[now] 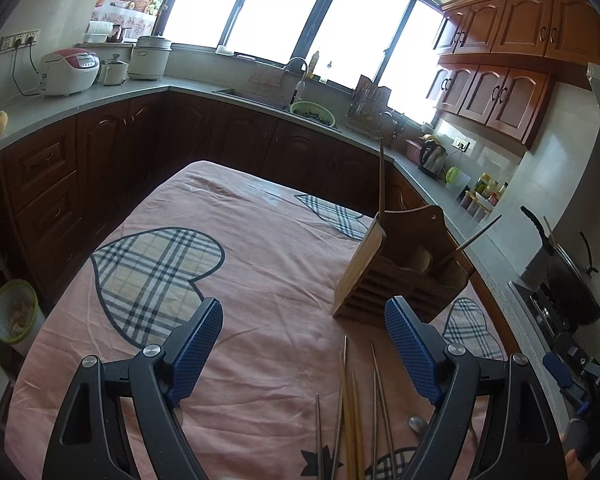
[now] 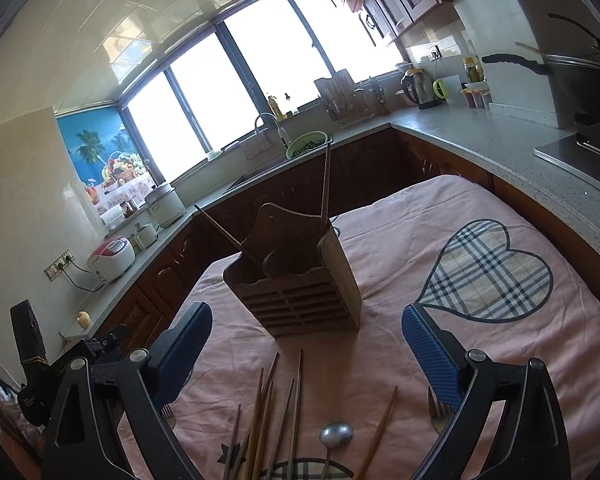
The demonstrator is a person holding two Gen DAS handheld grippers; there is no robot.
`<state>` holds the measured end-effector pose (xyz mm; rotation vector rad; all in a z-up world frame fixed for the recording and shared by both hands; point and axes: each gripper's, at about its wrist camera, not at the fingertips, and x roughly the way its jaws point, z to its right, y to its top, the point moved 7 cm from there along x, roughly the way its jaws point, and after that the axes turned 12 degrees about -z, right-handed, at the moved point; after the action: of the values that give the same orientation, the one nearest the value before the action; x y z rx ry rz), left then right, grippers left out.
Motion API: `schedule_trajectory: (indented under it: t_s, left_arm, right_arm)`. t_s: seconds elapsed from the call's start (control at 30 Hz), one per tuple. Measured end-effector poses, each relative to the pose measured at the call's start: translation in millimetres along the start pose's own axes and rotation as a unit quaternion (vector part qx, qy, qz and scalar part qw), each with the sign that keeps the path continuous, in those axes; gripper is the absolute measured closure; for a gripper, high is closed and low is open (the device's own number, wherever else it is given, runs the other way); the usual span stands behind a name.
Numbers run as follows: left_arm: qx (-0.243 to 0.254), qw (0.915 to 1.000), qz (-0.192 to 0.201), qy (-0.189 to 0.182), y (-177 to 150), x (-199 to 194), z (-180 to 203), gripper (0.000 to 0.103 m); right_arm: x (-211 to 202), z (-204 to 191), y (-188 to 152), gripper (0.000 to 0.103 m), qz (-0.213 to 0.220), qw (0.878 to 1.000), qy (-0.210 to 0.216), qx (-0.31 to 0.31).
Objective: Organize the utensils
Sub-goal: 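Close the right tool on another chopstick while the left tool grasps one too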
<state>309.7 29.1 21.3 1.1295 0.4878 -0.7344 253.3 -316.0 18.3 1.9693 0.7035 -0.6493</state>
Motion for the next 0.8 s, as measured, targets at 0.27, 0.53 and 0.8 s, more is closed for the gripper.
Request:
schedule_trajectory:
  t_s: [0.27, 0.53, 0.8]
  left_arm:
    - [0.004, 0.9997, -0.023, 0.004, -18.4, -6.6, -1.2, 0.02]
    - [0.0, 0.9988, -0.048, 0.011, -25.9, -3.2, -1.5, 0.02]
    - [0.013, 0.9976, -0.067, 0.015, -26.1, 11.7, 8.5, 0.021]
  right_arm:
    - [-6.5, 10.4, -33.9, 0.006, -0.023, 1.0, -0.019, 0.004]
    - [-0.7, 20.6, -61.3, 0.006, -0.051, 0.998, -0.036, 0.004]
    - [8.6, 18.6, -69.0, 0.006, -0.066, 0.997, -0.038, -0.002]
